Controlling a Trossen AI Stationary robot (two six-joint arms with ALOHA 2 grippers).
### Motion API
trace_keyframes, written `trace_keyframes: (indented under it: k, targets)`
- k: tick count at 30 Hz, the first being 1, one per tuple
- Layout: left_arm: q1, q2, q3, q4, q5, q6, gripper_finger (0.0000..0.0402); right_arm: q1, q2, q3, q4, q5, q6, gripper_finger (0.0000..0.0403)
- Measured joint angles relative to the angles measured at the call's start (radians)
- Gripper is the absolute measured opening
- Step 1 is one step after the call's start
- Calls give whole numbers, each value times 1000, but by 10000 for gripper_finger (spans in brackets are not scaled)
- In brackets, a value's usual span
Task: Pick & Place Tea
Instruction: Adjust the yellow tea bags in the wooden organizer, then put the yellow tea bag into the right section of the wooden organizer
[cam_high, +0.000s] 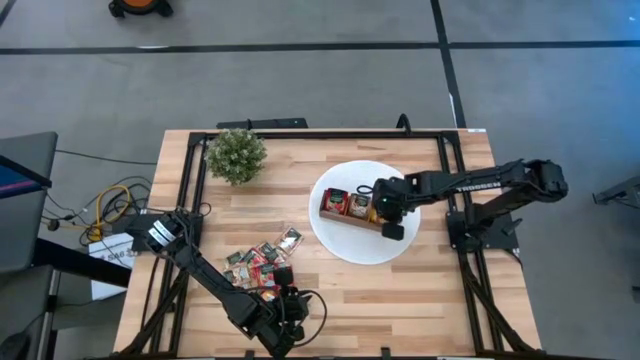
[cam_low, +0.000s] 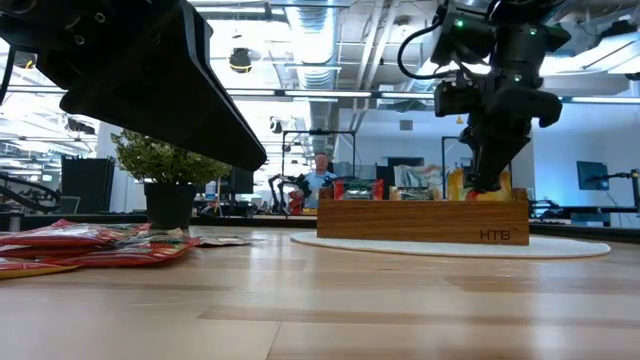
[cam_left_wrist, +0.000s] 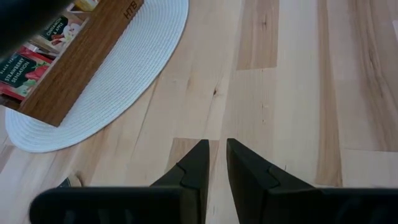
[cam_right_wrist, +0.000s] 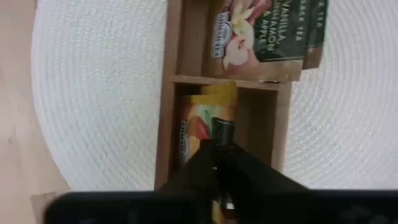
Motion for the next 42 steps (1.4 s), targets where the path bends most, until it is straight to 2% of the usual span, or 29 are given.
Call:
trace_keyframes:
  k: [2, 5, 13, 23, 27, 35, 38, 42]
  targets:
    - [0, 0, 0, 0, 0, 0, 48, 2, 0, 0, 0, -1, -14, 9]
    - [0, 0, 0, 0, 0, 0, 48, 6, 0, 0, -1, 24, -19, 13]
    - [0, 0, 0, 0, 0, 0, 48, 21, -4, 48, -105, 223, -21, 8]
    - [0, 0, 0, 0, 0, 0, 48, 48, -1, 77, -121, 286, -27, 11]
    - [0, 0, 0, 0, 1, 0, 48, 45, -1, 77, -123, 326, -26, 45]
    - [0, 0, 0, 0, 1, -1, 48, 60, -1, 77, -121, 407, -15, 175]
    - [0, 0, 0, 0, 1, -1, 48, 95, -2, 77, -123, 511, 30, 205]
    - [0, 0, 0, -4, 1, -1, 48, 207, -2, 77, -128, 657, 132, 211]
